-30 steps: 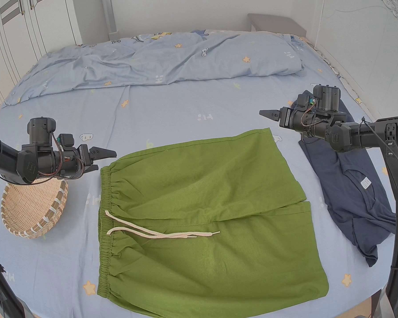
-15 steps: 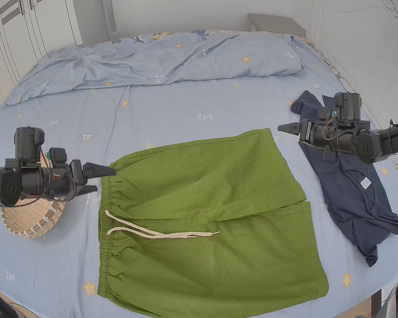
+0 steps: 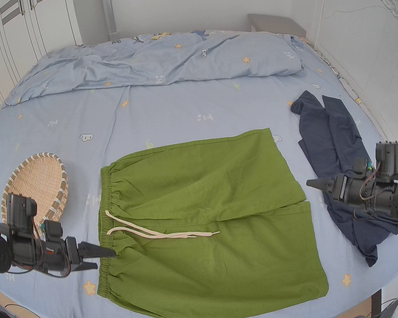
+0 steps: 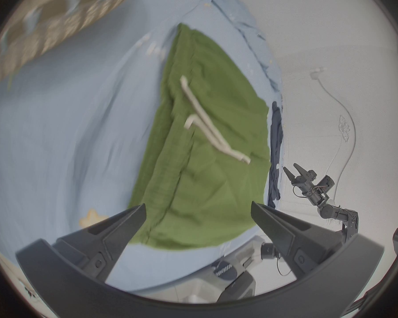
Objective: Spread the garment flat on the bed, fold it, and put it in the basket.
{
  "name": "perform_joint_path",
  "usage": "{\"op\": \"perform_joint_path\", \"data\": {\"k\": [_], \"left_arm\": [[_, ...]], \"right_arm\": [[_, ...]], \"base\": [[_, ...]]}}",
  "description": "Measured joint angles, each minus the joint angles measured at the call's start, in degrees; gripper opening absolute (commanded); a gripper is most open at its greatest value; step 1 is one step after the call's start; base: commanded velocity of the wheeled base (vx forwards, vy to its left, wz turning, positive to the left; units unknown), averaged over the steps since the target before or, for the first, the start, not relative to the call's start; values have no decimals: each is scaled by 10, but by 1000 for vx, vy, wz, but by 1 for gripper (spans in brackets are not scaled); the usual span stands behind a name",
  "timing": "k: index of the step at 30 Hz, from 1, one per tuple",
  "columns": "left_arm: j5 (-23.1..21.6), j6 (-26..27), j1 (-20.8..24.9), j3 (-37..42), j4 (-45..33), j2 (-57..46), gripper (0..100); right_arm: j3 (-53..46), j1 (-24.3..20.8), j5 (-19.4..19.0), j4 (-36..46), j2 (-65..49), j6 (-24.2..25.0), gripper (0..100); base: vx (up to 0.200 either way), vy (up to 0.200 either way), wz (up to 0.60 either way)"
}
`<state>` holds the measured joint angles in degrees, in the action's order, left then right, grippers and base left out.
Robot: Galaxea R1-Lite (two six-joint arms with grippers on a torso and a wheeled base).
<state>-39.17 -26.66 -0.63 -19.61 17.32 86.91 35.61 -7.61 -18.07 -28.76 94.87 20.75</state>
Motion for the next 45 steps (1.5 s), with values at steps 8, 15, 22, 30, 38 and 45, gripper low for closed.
{"op": "perform_joint_path", "data": {"k": [8,15,22,30,38,45], "left_arm": [[-4,60,3,114,6,-4,100],[-1,136,-25,135,12,45,100],[-5,137,-29,132,86,94,100],[-9,119,-25,126,155,143,100],[-14,118,-18,130,153,152,0],[-21,118,-22,143,149,143,0]], "right_arm": [[-162,9,3,-94,-92,7,100],[-181,22,2,-106,-135,8,100],[-182,25,3,-107,-150,9,100],[-182,31,3,-108,-154,10,100],[-182,34,3,-107,-154,10,100],[-186,33,3,-107,-154,8,100]], "base": [[0,0,0],[0,0,0],[0,0,0],[0,0,0],[0,0,0],[0,0,0]]}}
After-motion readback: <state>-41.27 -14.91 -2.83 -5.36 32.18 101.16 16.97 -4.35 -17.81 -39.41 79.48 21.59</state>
